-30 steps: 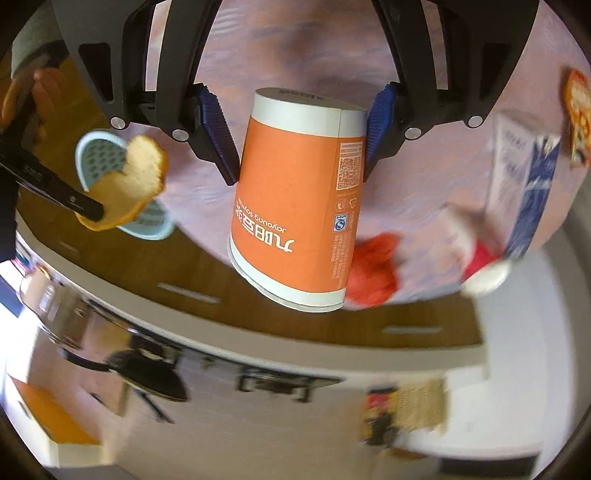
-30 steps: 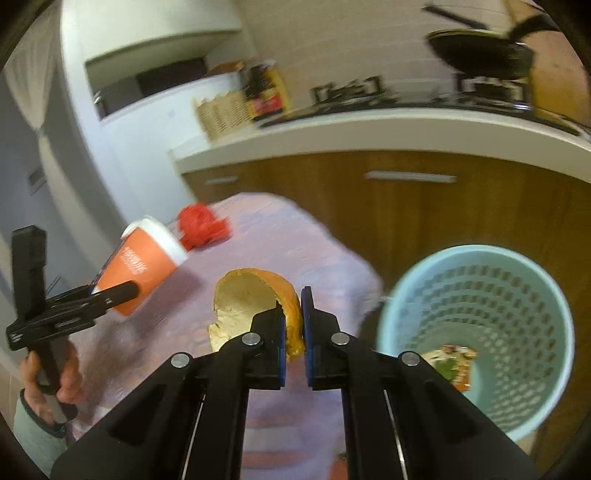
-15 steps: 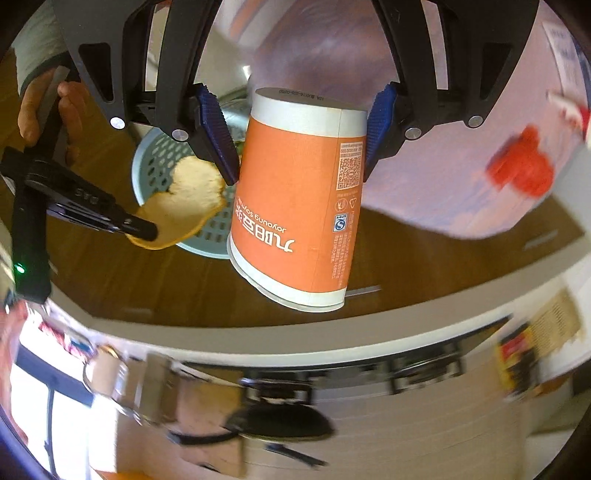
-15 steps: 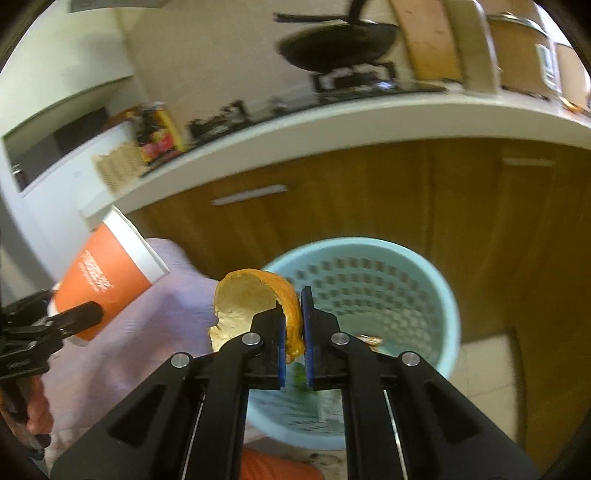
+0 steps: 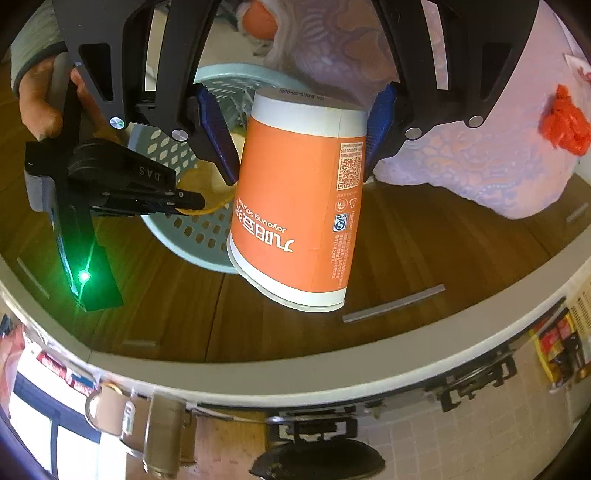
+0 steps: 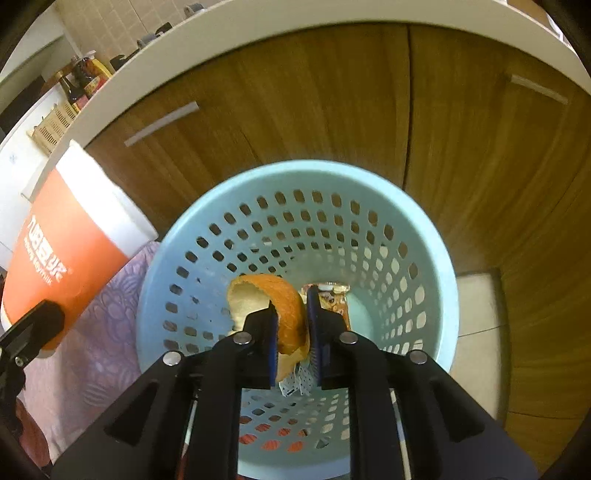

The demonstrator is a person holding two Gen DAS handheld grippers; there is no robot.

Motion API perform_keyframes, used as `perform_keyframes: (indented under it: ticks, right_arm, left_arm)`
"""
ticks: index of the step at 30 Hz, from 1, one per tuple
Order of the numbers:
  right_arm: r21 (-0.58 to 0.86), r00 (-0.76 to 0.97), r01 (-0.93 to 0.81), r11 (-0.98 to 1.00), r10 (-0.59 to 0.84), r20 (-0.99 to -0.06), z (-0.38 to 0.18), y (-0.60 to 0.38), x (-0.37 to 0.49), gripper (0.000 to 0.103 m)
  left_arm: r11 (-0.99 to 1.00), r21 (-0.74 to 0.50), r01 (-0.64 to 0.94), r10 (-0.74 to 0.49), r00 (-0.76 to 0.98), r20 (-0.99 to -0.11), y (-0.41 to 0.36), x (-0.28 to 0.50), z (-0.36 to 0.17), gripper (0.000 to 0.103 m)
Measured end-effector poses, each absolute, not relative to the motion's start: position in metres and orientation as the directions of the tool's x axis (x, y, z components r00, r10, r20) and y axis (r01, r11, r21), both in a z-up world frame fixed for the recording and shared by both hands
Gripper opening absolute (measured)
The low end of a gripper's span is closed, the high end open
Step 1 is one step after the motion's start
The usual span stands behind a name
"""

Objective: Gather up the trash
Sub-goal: 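Carry the cup and bread over the wastebasket and open both tools to drop them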

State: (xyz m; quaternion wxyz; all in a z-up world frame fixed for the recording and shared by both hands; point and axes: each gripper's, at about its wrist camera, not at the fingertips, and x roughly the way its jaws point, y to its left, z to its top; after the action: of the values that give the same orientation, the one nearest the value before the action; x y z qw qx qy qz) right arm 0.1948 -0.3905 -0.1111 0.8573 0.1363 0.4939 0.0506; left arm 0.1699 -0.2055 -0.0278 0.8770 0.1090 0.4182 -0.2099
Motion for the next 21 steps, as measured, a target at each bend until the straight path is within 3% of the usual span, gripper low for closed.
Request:
perform_keyframes:
  ticks: [3,6,8,9,10,18,21]
  right_arm:
    - [0.315,0.491,0.064,0.947,0.245,-0.836,-0.121,-0.399,0.193,0.019]
    - [0.335,0.486,0.084,0.939,0.255,-0.836,-0.126,-0.408,0.191,0.031]
    - [0.330,0.496,0.092,0.940,0.244,-0.833,-0.124,-0.414,0.188,0.042]
    - [0.343,0.508,0.091,0.935,0.253,-0.824,-0.122,-0.418,0.186,0.053]
    - [0.358,0.522,0.092,0.929,0.262,-0.812,-0.119,-0.422,0.184,0.056]
    - [0.395,0.579,0.095,0.914,0.272,-0.769,-0.095,-0.436,0.168,0.056]
    - [0.396,0.591,0.094,0.913,0.269,-0.761,-0.088,-0.437,0.162,0.056]
  left_arm:
    - [0.887,0.003,0.461,-0.281,0.546,-0.789,-0.211,0.175,-0.036,0.062]
    - [0.886,-0.008,0.464,-0.287,0.535,-0.794,-0.213,0.177,-0.041,0.062]
    - [0.883,-0.010,0.469,-0.291,0.532,-0.795,-0.214,0.177,-0.042,0.062]
    - [0.883,-0.009,0.470,-0.292,0.532,-0.795,-0.215,0.178,-0.042,0.062]
    - [0.882,-0.010,0.470,-0.292,0.532,-0.795,-0.216,0.179,-0.042,0.062]
    - [0.879,-0.015,0.477,-0.295,0.520,-0.802,-0.227,0.185,-0.044,0.063]
    - [0.882,0.031,0.471,-0.257,0.535,-0.805,-0.232,0.185,-0.047,0.075]
